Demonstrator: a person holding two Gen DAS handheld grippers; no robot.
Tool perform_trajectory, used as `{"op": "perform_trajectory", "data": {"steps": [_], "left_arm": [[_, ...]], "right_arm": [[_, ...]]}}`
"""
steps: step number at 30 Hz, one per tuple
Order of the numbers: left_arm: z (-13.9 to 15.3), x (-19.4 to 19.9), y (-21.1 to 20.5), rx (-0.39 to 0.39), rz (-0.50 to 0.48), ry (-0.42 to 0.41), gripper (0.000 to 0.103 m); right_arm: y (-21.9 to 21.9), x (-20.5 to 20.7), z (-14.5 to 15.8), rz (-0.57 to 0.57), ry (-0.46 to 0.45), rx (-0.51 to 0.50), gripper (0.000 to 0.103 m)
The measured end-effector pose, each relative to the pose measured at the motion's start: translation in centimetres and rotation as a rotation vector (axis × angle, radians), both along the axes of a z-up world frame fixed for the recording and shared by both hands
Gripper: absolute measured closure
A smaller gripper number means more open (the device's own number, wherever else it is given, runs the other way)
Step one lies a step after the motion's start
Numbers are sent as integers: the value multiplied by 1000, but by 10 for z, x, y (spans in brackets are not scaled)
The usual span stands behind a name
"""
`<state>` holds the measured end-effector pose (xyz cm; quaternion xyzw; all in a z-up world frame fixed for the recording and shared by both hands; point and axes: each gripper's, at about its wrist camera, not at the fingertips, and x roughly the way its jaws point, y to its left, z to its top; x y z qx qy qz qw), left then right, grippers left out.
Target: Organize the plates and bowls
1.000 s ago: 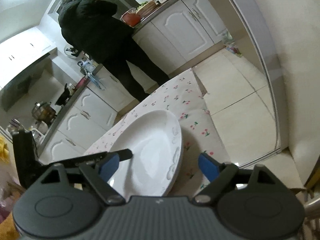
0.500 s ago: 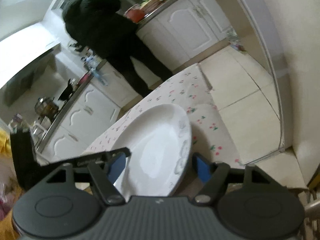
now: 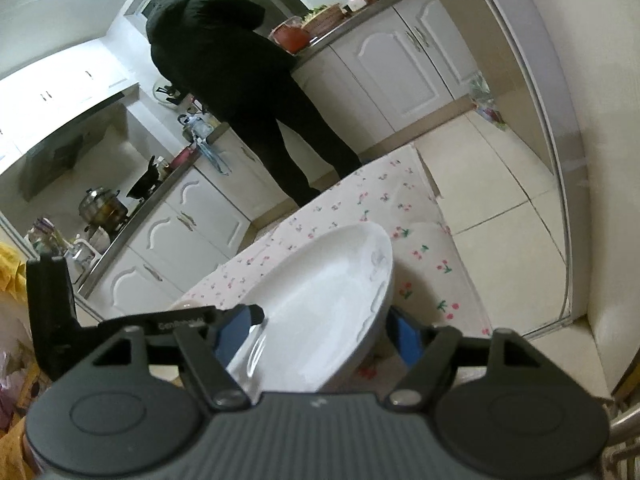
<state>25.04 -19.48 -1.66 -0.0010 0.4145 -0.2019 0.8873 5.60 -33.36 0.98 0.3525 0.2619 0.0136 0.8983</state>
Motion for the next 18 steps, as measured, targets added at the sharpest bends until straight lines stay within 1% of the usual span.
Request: {"op": "perform_trajectory", "data": {"steps": [6, 11, 18], "left_arm": [[11, -14, 9, -35, 17, -19, 78], [20, -25, 15, -64, 29, -35, 78], [41, -50, 34, -118, 44, -60, 78]], "right_arm": [[4, -4, 4, 8, -28, -3, 28], [10, -9, 10, 23, -55, -33, 28], [15, -19, 20, 49, -107, -38, 28]]}}
